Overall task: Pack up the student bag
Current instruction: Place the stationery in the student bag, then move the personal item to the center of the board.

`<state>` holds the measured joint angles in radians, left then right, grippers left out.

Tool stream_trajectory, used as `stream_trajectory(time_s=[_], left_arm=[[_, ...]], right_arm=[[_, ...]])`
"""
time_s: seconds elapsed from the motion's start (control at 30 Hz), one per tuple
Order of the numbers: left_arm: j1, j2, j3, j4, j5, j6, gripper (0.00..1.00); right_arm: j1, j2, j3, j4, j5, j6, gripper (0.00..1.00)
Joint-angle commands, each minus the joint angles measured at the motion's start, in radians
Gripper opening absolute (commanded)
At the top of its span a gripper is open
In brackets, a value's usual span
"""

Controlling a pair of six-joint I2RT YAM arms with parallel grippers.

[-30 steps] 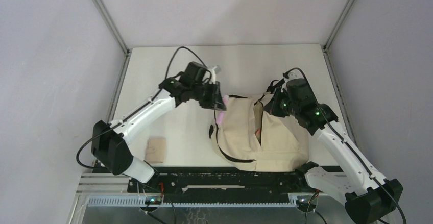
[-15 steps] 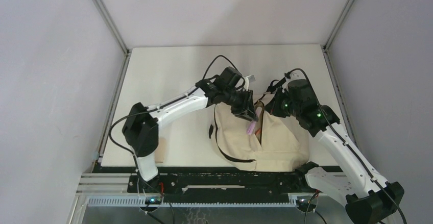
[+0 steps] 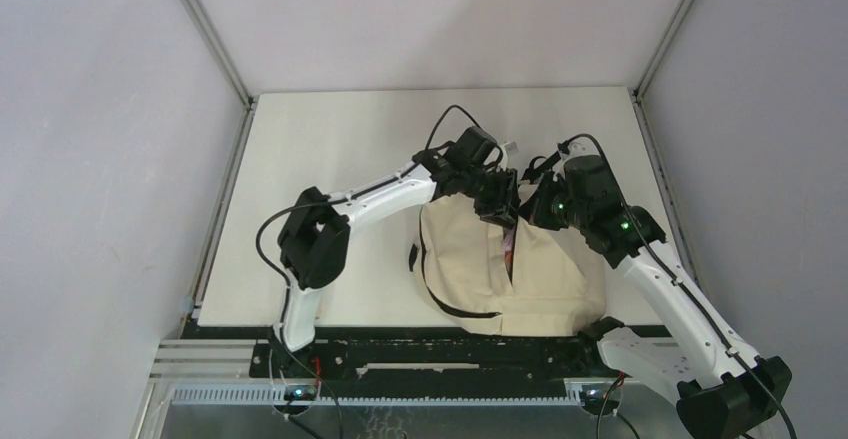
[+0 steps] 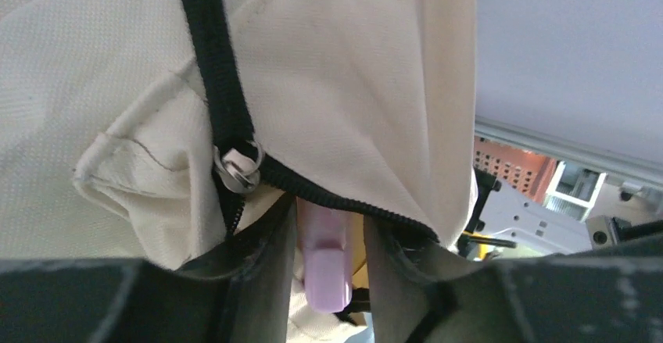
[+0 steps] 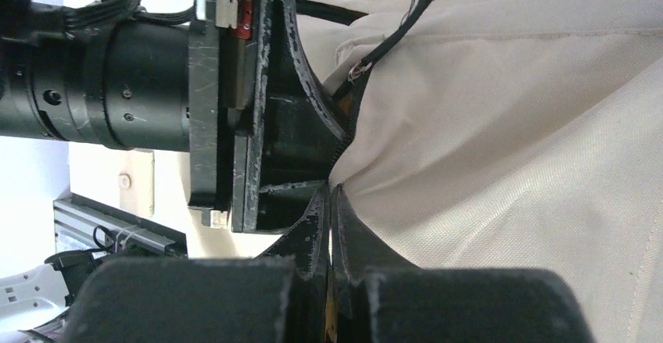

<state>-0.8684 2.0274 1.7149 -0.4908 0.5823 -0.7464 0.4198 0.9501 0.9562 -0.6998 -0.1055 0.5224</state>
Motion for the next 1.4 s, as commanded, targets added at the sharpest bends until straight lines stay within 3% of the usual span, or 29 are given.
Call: stream_trajectory(time_s=[0.0,0.1,0.23,0.53,0.7,0.83,1.0,1.07,1.13,1.27,1.37], left_arm=[[-0.022,0.004,0.046,0.114,0.048,-0.056,0.49],[-0.024,-0.015,0.025,0.127,0.061,-0.057,0.59],[-0.025,-0.064,-0.006,0.133,0.049,-0.034,0.61],[-0.024,-0.197,-0.097,0.025,0.048,0.094,0.42],[-0.024,-0.277,-0.159,-0.05,-0.004,0.145,0.46],[-0.021,-0.358,-0.233,-0.073,-0.053,0.163,0.42],[0.051,-0.55,-0.426,-0.154,-0.198,0.167,0.41],[0.119,-0.637,-0.531,-0.191,-0.309,0.159,0.46],[0.203,-0.711,-0.624,-0.285,-0.508,0.129,0.52],[0.397,-0.866,-0.822,-0.35,-0.653,0.037,0.58],[0.432,-0.985,-0.945,-0.353,-0.808,-0.084,0.82]], right_arm=[[0.005,-0.018,0.015,0.094,-0.05,0.027,0.0],[0.005,-0.014,0.015,0.094,-0.057,0.027,0.0],[0.005,-0.006,0.015,0.094,-0.065,0.028,0.0],[0.005,-0.006,0.015,0.089,-0.064,0.033,0.0],[0.01,0.011,0.015,0.119,-0.087,0.032,0.0],[0.01,0.037,0.015,0.139,-0.107,0.032,0.0],[0.013,0.04,0.016,0.139,-0.11,0.033,0.0],[0.013,0.039,0.015,0.138,-0.103,0.031,0.0],[0.014,0.037,0.016,0.142,-0.102,0.03,0.0],[0.019,0.036,0.015,0.147,-0.101,0.037,0.0],[0.023,0.04,0.016,0.156,-0.103,0.034,0.0]])
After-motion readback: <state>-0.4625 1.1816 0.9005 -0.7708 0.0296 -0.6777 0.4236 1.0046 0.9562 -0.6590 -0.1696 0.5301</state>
